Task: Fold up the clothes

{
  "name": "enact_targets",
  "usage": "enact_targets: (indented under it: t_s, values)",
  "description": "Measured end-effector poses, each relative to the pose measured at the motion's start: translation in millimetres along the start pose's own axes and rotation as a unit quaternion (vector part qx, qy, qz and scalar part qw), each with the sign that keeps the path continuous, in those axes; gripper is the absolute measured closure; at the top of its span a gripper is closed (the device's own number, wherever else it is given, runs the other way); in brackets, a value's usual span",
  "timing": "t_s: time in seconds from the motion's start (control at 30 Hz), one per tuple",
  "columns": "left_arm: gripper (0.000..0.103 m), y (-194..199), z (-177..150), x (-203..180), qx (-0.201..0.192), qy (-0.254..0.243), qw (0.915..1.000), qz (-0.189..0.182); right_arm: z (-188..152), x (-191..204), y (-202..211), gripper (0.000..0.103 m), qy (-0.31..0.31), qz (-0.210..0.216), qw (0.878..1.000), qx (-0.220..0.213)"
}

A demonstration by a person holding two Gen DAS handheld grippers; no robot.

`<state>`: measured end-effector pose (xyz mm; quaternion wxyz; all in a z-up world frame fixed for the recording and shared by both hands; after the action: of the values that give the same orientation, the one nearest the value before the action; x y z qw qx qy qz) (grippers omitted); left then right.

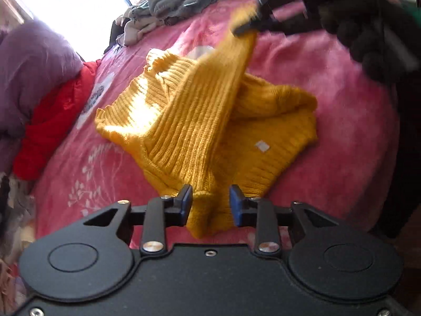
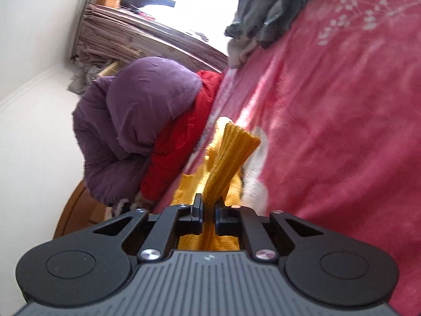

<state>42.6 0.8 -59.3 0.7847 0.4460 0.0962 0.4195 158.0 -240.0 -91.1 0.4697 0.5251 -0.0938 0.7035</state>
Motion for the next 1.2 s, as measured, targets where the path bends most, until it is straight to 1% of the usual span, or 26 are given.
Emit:
enact_targets:
  t_s: [0.03, 0.07, 0.13, 0.2, 0.23, 0.27, 0.3, 0.37, 0.43, 0.47, 0.53, 0.57, 0.67, 0.73, 0.8, 0.9, 0.93, 0.97, 1.0, 1.03, 1.13, 1.17, 1.2]
  values:
    - [0.074, 10.4, 4.4, 10.5, -0.017, 0.026, 0.9995, -0.008, -0.5, -1.8, 1.6, 0.093, -0.005, -0.001, 1.0, -0.002]
    - [0.074, 21.5, 8.5, 23.5, -0.038, 0.053, 0.9978, -0.007, -1.1, -3.7, 3.2, 0.093, -0.01, -0.003, 1.0, -0.004]
    - [0.074, 41.7, 15.0, 53.4, -0.081, 0.114, 0.9901, 0.014, -2.0, -6.3, 6.8, 0.093, -0.017, -0.004, 1.0, -0.007]
    - [0.075, 46.2, 17.2, 76.9, -0.101, 0.168, 0.9799, 0.039, -0.8, 4.3, 15.1, 0.093, -0.003, 0.015, 1.0, -0.014]
    - [0.079, 43.0, 18.3, 80.5, -0.104, 0.183, 0.9767, 0.043, -2.2, 8.7, 17.4, 0.093, 0.003, 0.021, 1.0, -0.013]
    - [0.081, 37.6, 19.3, 80.9, -0.103, 0.192, 0.9751, 0.043, -3.6, 12.8, 19.4, 0.093, 0.008, 0.026, 1.0, -0.012]
    - [0.082, 28.1, 19.9, 75.4, -0.096, 0.191, 0.9763, 0.035, -5.4, 15.6, 20.1, 0.093, 0.013, 0.028, 0.999, -0.009]
    - [0.082, 3.3, 17.1, 56.3, -0.072, 0.182, 0.9806, -0.001, -7.3, 16.7, 22.4, 0.093, 0.016, 0.026, 0.999, -0.009]
    - [0.082, -27.6, 1.0, 34.8, -0.015, 0.168, 0.9852, -0.033, -8.1, 14.7, 25.5, 0.093, 0.015, 0.019, 1.0, -0.012]
    - [0.082, -36.1, -4.1, 27.4, 0.003, 0.152, 0.9878, -0.035, -8.4, 13.7, 27.1, 0.093, 0.014, 0.016, 1.0, -0.013]
    - [0.082, -39.8, -6.3, 18.6, 0.006, 0.125, 0.9918, -0.027, -10.2, 11.2, 29.7, 0.093, 0.015, 0.007, 1.0, -0.01]
    - [0.082, -40.2, -6.7, 17.7, 0.007, 0.123, 0.9919, -0.029, -11.9, 10.1, 30.3, 0.093, 0.018, 0.0, 1.0, -0.008]
    - [0.082, -34.9, -7.4, 26.4, 0.007, 0.145, 0.9879, -0.054, -16.2, 4.4, 31.3, 0.093, 0.02, -0.016, 1.0, -0.001]
    - [0.082, -26.0, -1.2, 34.7, -0.011, 0.154, 0.9867, -0.049, -17.9, 2.7, 31.6, 0.093, 0.015, -0.018, 1.0, 0.0]
    - [0.082, -17.6, 9.5, 52.8, -0.042, 0.172, 0.9839, -0.024, -19.5, 1.1, 31.9, 0.093, 0.011, -0.019, 1.0, 0.001]
    - [0.082, -18.6, 26.7, 96.3, -0.073, 0.205, 0.975, 0.045, -22.0, -1.4, 32.3, 0.093, 0.003, -0.022, 1.0, 0.003]
    - [0.082, -24.9, 30.6, 113.2, -0.08, 0.221, 0.9701, 0.062, -22.8, -2.2, 32.5, 0.093, 0.001, -0.023, 1.0, 0.003]
    - [0.083, -33.2, 31.5, 127.8, -0.084, 0.24, 0.9645, 0.07, -23.6, -3.0, 32.6, 0.093, -0.002, -0.024, 1.0, 0.004]
    - [0.086, -41.5, 32.3, 142.3, -0.088, 0.26, 0.9584, 0.079, -24.5, -3.9, 32.8, 0.093, -0.004, -0.025, 1.0, 0.005]
    - [0.087, -49.7, 32.4, 154.1, -0.091, 0.279, 0.9523, 0.082, -25.3, -4.1, 33.5, 0.093, -0.006, -0.025, 1.0, 0.005]
    - [0.087, -73.7, 30.1, 179.0, -0.1, 0.34, 0.9327, 0.068, -29.3, 4.6, 44.8, 0.093, 0.002, -0.006, 1.0, 0.007]
    - [0.087, -79.9, 31.0, 185.3, -0.106, 0.353, 0.9273, 0.065, -30.4, 7.7, 47.5, 0.093, 0.008, -0.002, 1.0, 0.009]
    - [0.087, -83.5, 34.3, 189.1, -0.114, 0.358, 0.9245, 0.065, -31.6, 10.3, 49.8, 0.093, 0.014, 0.001, 1.0, 0.011]
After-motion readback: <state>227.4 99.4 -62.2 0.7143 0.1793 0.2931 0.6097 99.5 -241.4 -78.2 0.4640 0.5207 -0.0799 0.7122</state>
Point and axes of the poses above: each gripper's, at about its wrist camera, not at the fingertips, and y roughly against the way its jaws point, x to its left, z to its top, the point moved 8 cm from there along -y, roughly the way its jaws point, and after that the axes turned 10 degrees about -z, right-handed, at the moved point
